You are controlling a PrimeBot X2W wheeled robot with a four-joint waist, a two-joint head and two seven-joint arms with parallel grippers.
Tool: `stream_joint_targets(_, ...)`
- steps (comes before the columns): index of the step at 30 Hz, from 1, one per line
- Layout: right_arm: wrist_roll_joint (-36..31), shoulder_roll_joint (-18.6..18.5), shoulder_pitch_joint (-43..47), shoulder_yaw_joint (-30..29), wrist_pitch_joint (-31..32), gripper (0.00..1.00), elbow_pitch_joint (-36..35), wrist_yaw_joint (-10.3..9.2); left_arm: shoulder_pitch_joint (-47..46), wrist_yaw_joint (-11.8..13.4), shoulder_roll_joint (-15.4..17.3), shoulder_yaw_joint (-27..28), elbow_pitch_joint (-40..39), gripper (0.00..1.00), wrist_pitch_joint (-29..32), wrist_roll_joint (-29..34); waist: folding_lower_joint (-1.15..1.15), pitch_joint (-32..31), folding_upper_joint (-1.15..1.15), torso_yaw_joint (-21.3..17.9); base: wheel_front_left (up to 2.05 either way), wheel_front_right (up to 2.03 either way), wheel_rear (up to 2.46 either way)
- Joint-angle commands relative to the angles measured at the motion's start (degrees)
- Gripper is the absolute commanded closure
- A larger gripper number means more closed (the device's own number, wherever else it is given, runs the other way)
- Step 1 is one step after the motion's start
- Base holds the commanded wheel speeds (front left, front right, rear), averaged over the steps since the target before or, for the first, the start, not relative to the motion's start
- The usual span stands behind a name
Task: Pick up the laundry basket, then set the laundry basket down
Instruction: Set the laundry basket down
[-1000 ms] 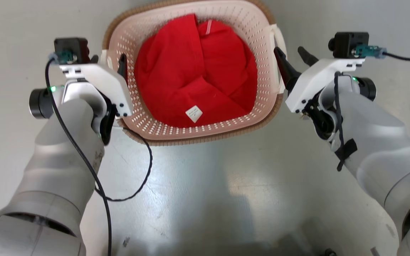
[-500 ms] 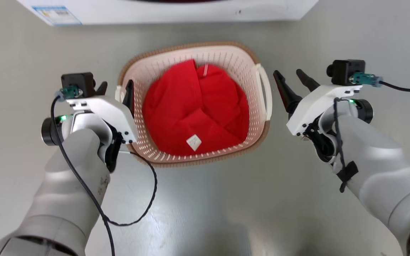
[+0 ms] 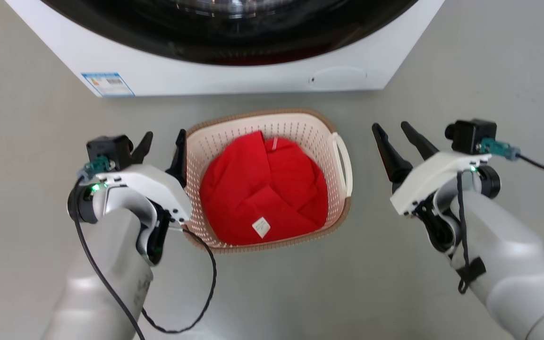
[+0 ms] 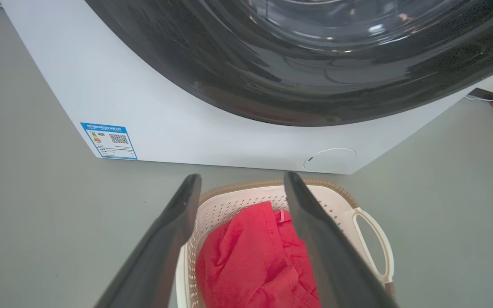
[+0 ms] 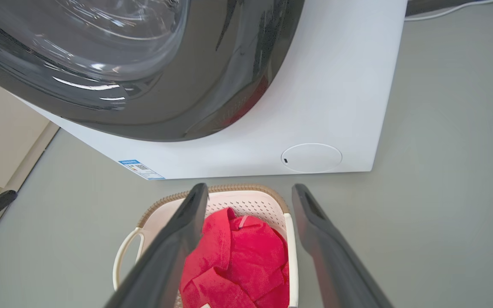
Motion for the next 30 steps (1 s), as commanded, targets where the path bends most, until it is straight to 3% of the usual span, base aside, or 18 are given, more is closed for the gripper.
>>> stream_joint_targets(1, -2.8, -0.2, 3.8, -2.2, -0.8, 0.0, -2.3, 0.37, 2.1, 0.7, 1.4, 2.3, -3.3, 0.0, -0.4, 1.4, 0.0, -2.1, 0.0, 0.1, 0.0, 0.0, 0.0)
stream_joint_targets(11, -16.6, 0.2, 16.4, -16.9, -0.8, 0.0, -12.9, 0.37, 13.3, 0.8, -0.2, 6.7, -15.0, 0.0, -0.4, 5.8, 0.0, -10.3, 0.0, 0.3, 0.0, 0.0, 0.0)
stream_joint_targets(30, -26.8, 1.3, 31.3, -27.9, -0.8, 0.0, -28.2, 0.37, 26.4, -0.4, -2.9, 12.2, -29.4, 0.0, -0.4, 10.8, 0.0, -19.6, 0.0, 0.8, 0.0, 0.0, 0.0)
